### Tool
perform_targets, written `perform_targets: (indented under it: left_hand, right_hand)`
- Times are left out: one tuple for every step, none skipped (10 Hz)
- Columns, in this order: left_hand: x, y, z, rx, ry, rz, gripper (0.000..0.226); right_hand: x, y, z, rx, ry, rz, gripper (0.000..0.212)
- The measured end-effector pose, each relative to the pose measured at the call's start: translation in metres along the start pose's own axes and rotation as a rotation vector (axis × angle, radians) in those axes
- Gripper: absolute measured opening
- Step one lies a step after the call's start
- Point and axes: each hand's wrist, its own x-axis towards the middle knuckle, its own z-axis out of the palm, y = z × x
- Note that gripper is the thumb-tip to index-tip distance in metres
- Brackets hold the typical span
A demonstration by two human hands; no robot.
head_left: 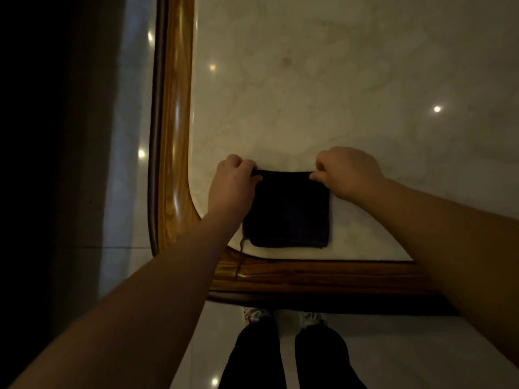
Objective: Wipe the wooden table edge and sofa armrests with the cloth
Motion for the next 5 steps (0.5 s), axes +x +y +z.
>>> perform_targets:
  left_hand:
    - [0.002,0.003,-0.005,-0.011,0.042,-0.062,0.029]
    - [0.001,0.008,-0.016,-0.009,0.033,-0.141,0.027]
    - [-0.012,0.018,-0.039,0.014,-0.038,-0.123,0.024]
    - [-0.033,0.028,-0.076,0.065,-0.108,-0.033,0.023]
    - [-0.046,0.048,-0.125,0.170,-0.121,0.058,0.022]
  right_hand:
    - [-0.006,0.000,-0.002,-0.010,0.007,0.086,0.035]
    - [-0.014,-0.006,-0.010,-0.088,0.025,0.093,0.021]
    - [-0.041,-0.015,-0.031,-0.125,-0.013,0.110,0.021]
    - [-0.071,-0.023,-0.057,-0.148,-0.041,0.129,0.024]
    - [-0.094,-0.038,-0.101,-0.093,-0.030,0.177,0.023]
